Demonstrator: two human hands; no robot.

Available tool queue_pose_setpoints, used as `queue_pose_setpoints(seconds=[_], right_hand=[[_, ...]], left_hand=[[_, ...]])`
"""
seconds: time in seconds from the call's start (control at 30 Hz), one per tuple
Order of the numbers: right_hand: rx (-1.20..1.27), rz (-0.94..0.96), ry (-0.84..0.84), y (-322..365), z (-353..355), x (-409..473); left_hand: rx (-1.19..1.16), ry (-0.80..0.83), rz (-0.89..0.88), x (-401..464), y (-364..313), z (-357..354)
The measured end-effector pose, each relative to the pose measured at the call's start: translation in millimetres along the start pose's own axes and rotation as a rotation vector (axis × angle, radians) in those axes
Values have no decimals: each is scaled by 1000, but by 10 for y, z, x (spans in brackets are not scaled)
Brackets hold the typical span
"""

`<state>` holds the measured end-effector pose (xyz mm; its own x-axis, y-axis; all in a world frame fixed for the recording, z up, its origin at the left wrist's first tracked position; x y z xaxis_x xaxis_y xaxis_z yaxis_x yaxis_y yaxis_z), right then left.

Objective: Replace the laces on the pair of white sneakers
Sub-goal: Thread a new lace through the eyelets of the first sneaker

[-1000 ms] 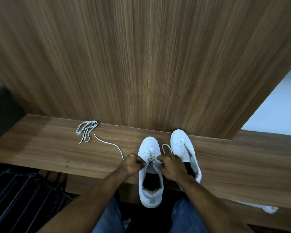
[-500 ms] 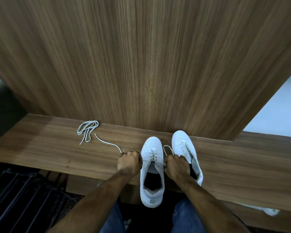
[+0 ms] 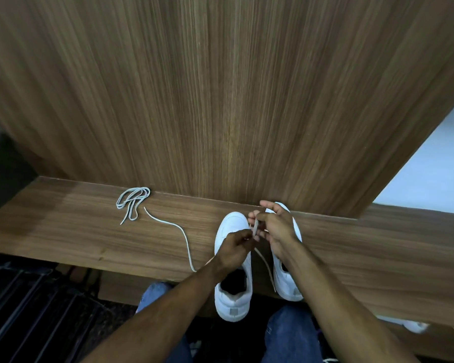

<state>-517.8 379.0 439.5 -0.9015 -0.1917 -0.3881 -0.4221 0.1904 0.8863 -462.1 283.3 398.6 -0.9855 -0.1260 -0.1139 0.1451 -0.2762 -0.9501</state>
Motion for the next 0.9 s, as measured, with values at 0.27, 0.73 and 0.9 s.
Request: queue_pose_setpoints(seconds=[0.27, 0.73, 0.9], right_hand=[[-186, 75, -198, -66, 520, 293], [-1345, 619, 311, -431, -240, 9], [-1363, 623, 13, -173, 171, 148]], left_hand=[[225, -66, -47, 51, 331, 507], [366, -27, -80, 155, 374, 582], [247, -68, 24, 129, 585, 671]])
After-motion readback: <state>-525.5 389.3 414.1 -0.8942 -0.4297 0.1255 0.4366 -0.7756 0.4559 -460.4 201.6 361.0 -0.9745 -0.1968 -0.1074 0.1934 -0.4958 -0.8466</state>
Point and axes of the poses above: each hand's wrist, its own x-axis towards the middle knuckle, its own z-axis out of the back of the hand, y = z × x, the point moved 8 cm from there along x, towards the middle knuckle, and after that the axes turned 5 degrees about x, right-handed, at the moved point
